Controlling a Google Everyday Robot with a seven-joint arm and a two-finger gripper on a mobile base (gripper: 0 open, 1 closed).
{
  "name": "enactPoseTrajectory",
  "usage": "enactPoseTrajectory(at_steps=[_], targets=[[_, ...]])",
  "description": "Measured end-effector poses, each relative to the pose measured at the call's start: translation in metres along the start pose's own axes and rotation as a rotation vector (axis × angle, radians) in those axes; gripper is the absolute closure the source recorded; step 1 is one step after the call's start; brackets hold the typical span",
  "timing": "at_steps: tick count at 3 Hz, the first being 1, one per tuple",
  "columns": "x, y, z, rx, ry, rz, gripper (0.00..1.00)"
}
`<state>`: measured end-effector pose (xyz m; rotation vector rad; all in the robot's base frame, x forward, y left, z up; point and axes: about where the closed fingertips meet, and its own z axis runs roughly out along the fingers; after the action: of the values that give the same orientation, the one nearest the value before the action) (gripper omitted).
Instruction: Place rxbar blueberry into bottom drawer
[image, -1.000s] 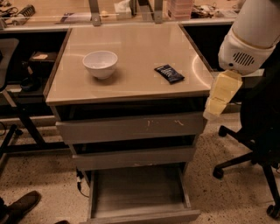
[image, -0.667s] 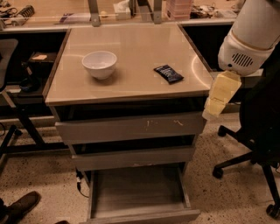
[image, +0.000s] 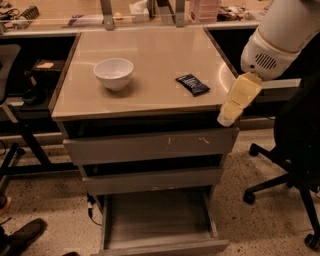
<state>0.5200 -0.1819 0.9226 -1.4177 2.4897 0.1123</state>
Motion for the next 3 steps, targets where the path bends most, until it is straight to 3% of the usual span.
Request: enactPoseTrajectory(at_steps=[1,2,3], targets=[[-0.025,-0.021,0.013,-0.036,-0.037,0.082,0.00],[-0.045,-0.036,0.027,-0.046,-0.030,0.131,0.00],[-0.048,-0.036,0.028,-0.045,-0.033,0.133,0.00]])
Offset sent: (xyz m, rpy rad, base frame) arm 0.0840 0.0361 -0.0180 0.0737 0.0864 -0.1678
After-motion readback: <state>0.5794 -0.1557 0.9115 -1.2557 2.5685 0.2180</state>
